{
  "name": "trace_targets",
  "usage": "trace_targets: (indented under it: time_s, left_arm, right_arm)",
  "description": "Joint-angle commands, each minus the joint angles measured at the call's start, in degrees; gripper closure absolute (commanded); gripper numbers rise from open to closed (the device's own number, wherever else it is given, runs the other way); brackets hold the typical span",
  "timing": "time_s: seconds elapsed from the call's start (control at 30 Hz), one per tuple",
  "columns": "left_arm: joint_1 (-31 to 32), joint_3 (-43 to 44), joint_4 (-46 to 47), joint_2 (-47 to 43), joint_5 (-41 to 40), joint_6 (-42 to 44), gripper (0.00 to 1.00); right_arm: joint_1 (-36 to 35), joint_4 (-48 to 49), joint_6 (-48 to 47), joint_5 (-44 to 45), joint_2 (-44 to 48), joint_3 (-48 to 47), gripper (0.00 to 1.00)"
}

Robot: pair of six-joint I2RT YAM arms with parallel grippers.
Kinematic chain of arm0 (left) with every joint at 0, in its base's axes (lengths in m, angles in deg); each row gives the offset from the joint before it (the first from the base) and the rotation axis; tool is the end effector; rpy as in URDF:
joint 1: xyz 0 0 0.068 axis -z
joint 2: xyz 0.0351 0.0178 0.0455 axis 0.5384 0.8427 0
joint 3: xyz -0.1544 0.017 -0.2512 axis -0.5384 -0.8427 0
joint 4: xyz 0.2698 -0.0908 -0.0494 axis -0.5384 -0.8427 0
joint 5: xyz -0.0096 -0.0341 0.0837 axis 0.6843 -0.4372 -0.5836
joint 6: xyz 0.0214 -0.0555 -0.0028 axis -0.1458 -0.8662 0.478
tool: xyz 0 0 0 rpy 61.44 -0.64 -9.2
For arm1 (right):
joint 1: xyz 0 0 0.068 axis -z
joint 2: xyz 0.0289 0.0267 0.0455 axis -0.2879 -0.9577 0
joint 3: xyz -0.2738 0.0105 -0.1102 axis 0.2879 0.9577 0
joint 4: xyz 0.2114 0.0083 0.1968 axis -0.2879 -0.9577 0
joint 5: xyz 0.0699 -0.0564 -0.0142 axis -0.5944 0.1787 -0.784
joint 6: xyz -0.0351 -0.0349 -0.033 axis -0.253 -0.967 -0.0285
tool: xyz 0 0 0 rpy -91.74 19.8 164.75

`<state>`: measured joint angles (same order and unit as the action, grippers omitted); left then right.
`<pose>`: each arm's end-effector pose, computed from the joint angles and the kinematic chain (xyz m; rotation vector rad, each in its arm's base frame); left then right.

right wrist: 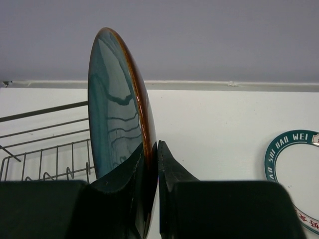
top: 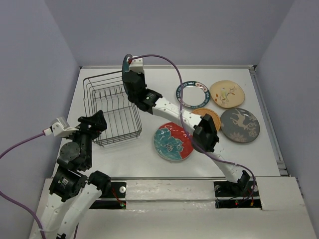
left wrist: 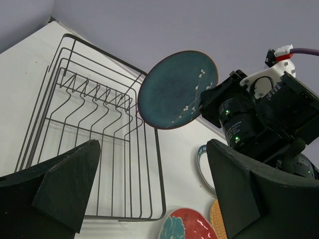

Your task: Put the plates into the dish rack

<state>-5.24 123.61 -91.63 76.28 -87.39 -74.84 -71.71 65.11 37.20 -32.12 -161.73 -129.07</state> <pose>0.0778 -0.0132 0.3780 -0.5461 1.3335 -0.4526 0.3795 0.4793 0.3488 0.0126 1.6295 0.0010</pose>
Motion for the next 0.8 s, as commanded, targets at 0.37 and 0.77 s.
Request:
trace_targets:
  time_s: [0.37,0.77]
  left_arm:
    - [0.3,1.5,3.0,-0.9,-1.3,-0.3,0.01]
    - [-0.2,1.5,2.8,-0.8,-1.8,-1.1,0.01]
  right_arm:
    - [-2.0,12.7,-0.7,-0.7,-4.4,-2.8,0.93]
    - [-4.7,21.1,-8.9,-4.5,-6.4,0.3,0.71]
